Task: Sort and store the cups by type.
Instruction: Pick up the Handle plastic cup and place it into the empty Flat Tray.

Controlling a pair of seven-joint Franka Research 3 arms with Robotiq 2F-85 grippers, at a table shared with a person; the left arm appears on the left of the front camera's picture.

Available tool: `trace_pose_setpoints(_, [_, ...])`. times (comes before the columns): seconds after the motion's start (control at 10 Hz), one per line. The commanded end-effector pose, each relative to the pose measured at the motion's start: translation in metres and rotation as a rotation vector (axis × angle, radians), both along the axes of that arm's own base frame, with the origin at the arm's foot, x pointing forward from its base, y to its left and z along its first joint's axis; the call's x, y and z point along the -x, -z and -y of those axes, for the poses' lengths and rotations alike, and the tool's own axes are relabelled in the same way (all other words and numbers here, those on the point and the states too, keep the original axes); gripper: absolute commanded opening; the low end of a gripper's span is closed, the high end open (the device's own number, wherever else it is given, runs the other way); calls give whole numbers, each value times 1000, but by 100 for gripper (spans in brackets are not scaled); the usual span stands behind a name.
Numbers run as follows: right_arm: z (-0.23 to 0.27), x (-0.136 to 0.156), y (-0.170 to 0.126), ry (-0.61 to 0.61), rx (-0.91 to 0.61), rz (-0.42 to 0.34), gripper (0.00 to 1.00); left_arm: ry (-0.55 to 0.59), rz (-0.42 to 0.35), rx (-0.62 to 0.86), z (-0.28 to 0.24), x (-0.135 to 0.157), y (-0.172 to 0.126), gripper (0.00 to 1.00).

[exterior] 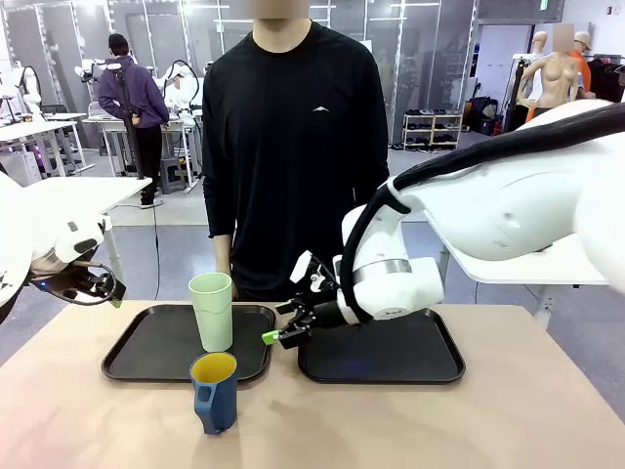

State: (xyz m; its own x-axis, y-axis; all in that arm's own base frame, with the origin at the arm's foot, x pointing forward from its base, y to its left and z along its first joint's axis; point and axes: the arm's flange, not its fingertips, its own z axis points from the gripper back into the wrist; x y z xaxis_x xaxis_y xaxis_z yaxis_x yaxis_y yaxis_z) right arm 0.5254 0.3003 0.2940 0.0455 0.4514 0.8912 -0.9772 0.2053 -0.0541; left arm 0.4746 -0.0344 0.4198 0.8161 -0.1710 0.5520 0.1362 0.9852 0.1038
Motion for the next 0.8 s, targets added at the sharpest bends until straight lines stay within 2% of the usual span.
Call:
trace_pose_setpoints(0.0, [27,45,-33,26,150,-24,100,0,2,-1,1,0,-1,100])
trace_pose_setpoints(0.2, [62,73,-59,81,272,-5,100,0,2,-1,1,0,-1,100])
trace_pose_setpoints(0.4, [98,99,-77,143,417,-25,100,0,2,-1,1,0,-1,100])
trace_pose_setpoints(0.7, [128,128,-91,150,515,-55,100,0,2,-1,1,0,-1,100])
